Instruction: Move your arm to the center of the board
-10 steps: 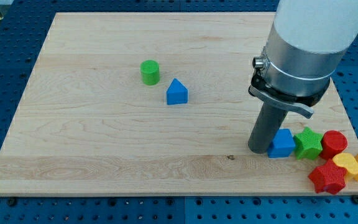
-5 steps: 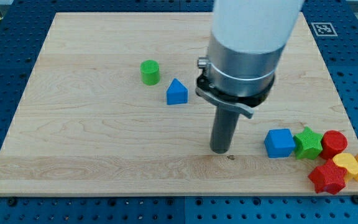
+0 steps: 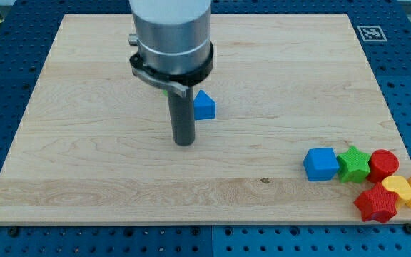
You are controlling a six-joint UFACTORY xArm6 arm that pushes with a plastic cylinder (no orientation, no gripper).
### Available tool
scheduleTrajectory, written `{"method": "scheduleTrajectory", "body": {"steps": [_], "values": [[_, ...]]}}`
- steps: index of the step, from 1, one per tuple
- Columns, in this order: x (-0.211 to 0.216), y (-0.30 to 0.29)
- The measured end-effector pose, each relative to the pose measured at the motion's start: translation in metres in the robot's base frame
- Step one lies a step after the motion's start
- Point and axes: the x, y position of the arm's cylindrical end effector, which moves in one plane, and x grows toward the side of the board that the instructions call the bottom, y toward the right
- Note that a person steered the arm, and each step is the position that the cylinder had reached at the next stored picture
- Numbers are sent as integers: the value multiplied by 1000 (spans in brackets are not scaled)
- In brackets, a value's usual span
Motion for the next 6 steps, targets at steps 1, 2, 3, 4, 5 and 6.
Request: {"method": "scheduleTrajectory", "body": {"steps": [1,2,3,4,5,6], "values": [[-22,-6],[-37,-9],[-57,-9],[-57,0],[-57,2],[-57,5]]}}
